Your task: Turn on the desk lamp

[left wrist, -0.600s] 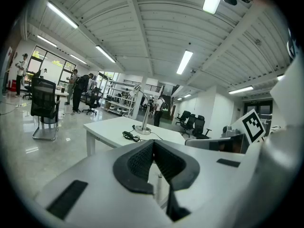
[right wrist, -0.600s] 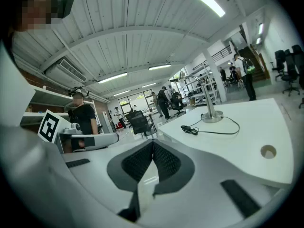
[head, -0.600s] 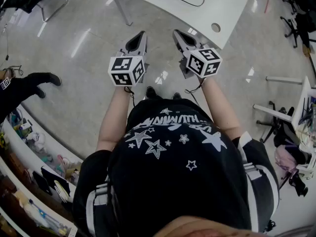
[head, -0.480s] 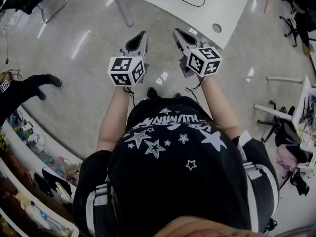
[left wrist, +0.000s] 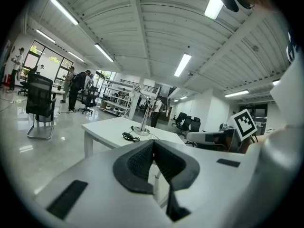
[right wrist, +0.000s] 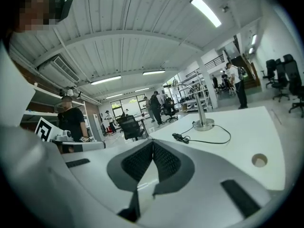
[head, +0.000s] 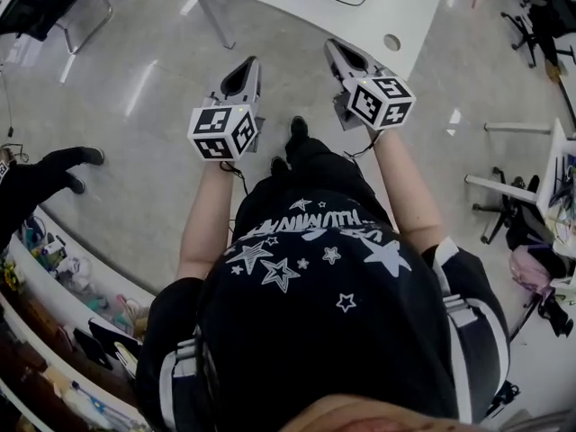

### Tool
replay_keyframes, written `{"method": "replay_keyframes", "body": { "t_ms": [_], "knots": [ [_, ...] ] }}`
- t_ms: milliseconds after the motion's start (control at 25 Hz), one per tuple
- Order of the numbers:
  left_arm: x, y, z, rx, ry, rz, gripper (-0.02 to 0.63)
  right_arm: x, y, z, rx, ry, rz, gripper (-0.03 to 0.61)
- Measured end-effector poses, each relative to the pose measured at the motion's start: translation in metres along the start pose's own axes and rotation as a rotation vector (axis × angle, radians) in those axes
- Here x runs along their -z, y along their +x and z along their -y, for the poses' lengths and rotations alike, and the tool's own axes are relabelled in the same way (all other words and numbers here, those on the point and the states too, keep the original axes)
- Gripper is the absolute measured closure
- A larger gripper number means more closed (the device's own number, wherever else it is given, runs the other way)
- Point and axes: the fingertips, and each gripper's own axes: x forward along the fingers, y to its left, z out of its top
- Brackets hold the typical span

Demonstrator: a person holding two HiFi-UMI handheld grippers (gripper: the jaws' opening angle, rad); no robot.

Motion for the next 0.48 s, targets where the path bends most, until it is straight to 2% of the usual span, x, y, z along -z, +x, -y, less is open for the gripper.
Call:
{"method": "replay_keyframes", "body": {
  "t_ms": [480],
  "knots": [
    [-0.025, 0.040, -0.032, -0.010, 0.041, 0.002, 0.604, -0.035, 0.068, 0.027, -0.019, 0.046, 0.057, 0.574]
  ]
}}
